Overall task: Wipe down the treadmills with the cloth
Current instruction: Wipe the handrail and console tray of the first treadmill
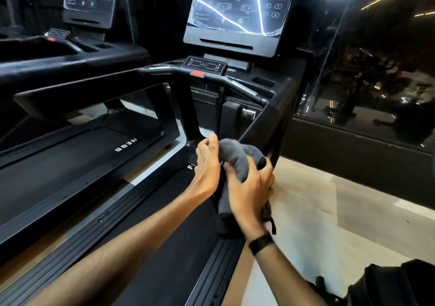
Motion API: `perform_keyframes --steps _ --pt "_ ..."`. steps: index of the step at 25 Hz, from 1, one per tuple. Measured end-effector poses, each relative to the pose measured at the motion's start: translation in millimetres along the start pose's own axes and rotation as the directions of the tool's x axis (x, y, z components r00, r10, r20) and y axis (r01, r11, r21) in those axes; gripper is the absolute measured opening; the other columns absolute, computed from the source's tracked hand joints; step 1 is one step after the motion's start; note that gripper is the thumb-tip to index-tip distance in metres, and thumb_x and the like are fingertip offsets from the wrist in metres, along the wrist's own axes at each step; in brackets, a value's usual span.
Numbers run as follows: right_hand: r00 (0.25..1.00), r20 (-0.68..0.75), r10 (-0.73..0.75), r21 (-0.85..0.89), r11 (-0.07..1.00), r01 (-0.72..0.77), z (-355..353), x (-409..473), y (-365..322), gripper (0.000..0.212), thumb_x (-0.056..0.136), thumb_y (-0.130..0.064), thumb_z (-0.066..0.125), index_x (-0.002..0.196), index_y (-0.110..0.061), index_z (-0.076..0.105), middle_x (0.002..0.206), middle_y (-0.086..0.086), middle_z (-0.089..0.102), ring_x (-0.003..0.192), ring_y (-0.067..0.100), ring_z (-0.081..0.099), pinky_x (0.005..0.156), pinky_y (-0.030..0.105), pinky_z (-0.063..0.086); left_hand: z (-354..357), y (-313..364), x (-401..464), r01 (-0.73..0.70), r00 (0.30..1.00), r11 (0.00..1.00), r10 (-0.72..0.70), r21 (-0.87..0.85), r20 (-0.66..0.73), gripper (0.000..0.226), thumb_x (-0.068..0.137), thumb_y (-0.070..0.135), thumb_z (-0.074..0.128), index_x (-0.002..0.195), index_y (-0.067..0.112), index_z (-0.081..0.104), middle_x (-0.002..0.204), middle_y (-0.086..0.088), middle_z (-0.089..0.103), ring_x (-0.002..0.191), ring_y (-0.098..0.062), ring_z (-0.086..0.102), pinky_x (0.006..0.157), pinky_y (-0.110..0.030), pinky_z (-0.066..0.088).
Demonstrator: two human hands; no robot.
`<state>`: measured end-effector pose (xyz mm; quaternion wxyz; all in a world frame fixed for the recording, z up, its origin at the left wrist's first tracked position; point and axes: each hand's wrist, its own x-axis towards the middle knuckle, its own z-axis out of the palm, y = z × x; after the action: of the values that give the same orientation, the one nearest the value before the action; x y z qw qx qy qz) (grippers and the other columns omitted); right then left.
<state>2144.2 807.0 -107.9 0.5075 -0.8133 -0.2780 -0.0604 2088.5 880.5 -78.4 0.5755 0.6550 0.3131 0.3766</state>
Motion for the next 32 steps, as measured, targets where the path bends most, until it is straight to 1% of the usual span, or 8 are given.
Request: perform_keyframes --steps 2,6,11,14,20,25,28,32 --pt "0.996 -0.04 -0.082 0.002 0.997 0.082 1 -22 -3 0.054 0.082 -0.056 0.058 0.123 -0.023 0.066 0.144 0.006 0.041 0.124 0.028 0.041 0.103 0.048 0.032 0 -4 3 0.009 1.0 1.0 -0.009 -0.013 -0.018 0.081 0.064 0.103 0.015 0.11 0.044 0.045 0.129 0.002 0.053 0.125 -0.015 0.049 0.114 -0.049 0.033" --pt "0.993 0.06 -0.104 -0.106 0.988 0.11 9 30 -4 0.048 0.084 -0.053 0.067 0.124 -0.027 0.064 0.148 0.006 0.037 0.132 0.031 0.034 0.107 0.05 0.026 0 -1 2 -0.047 0.998 0.998 0.046 -0.034 -0.047 0.092 0.071 0.095 0.014 0.123 0.025 0.044 0.129 0.001 0.051 0.124 -0.014 0.049 0.113 -0.044 0.037" --pt "0.995 0.086 -0.042 -0.155 0.986 0.055 16 89 -11 0.049 0.086 -0.054 0.067 0.129 -0.032 0.06 0.148 0.005 0.037 0.135 0.032 0.034 0.112 0.051 0.025 0 4 -7 -0.09 0.995 0.996 0.089 -0.022 -0.051 0.07 0.071 0.087 0.011 0.113 0.04 0.041 0.117 0.016 0.046 0.121 -0.015 0.047 0.112 -0.045 0.034" --pt "0.992 0.098 -0.083 -0.133 0.986 0.096 8 54 -12 0.048 0.088 -0.052 0.066 0.129 -0.029 0.061 0.151 0.005 0.034 0.135 0.03 0.033 0.112 0.05 0.024 -1 -2 -2 -0.069 0.993 0.994 0.061 -0.083 -0.1 0.09 0.07 0.092 0.012 0.125 0.028 0.042 0.126 0.008 0.05 0.125 -0.016 0.048 0.113 -0.047 0.035" --pt "0.977 0.041 -0.209 -0.088 0.973 0.212 4 -2 -8 0.049 0.078 -0.054 0.062 0.118 -0.027 0.066 0.144 0.004 0.041 0.126 0.026 0.037 0.101 0.045 0.028 0 -16 6 -0.092 0.982 0.977 0.057 -0.192 -0.183 0.077 0.073 0.096 0.025 0.113 0.035 0.046 0.125 -0.02 0.055 0.118 -0.032 0.056 0.104 -0.053 0.045" --pt "0.99 0.107 -0.092 -0.195 0.975 0.111 21 94 -4 0.048 0.082 -0.058 0.067 0.121 -0.03 0.064 0.147 0.005 0.04 0.134 0.032 0.036 0.109 0.051 0.026 2 -11 3 -0.073 0.983 0.982 0.041 -0.172 -0.182 0.087 0.08 0.081 0.015 0.136 0.02 0.04 0.135 -0.002 0.05 0.119 -0.017 0.054 0.101 -0.035 0.041" --pt "0.992 0.096 -0.086 -0.178 0.979 0.102 23 104 -5 0.05 0.084 -0.058 0.066 0.126 -0.029 0.062 0.148 0.005 0.039 0.135 0.032 0.036 0.11 0.05 0.025 2 -5 -3 -0.079 0.982 0.983 0.048 -0.166 -0.184 0.072 0.086 0.071 0.014 0.131 0.022 0.041 0.135 -0.001 0.048 0.118 -0.016 0.052 0.103 -0.036 0.038" --pt "0.986 0.094 -0.137 -0.14 0.979 0.149 10 50 -4 0.051 0.086 -0.056 0.066 0.127 -0.026 0.063 0.153 0.005 0.034 0.136 0.029 0.032 0.111 0.047 0.024 2 -6 1 -0.066 0.987 0.984 0.04 -0.165 -0.155 0.079 0.08 0.086 0.015 0.121 0.026 0.046 0.131 -0.002 0.053 0.12 -0.02 0.054 0.105 -0.041 0.042"
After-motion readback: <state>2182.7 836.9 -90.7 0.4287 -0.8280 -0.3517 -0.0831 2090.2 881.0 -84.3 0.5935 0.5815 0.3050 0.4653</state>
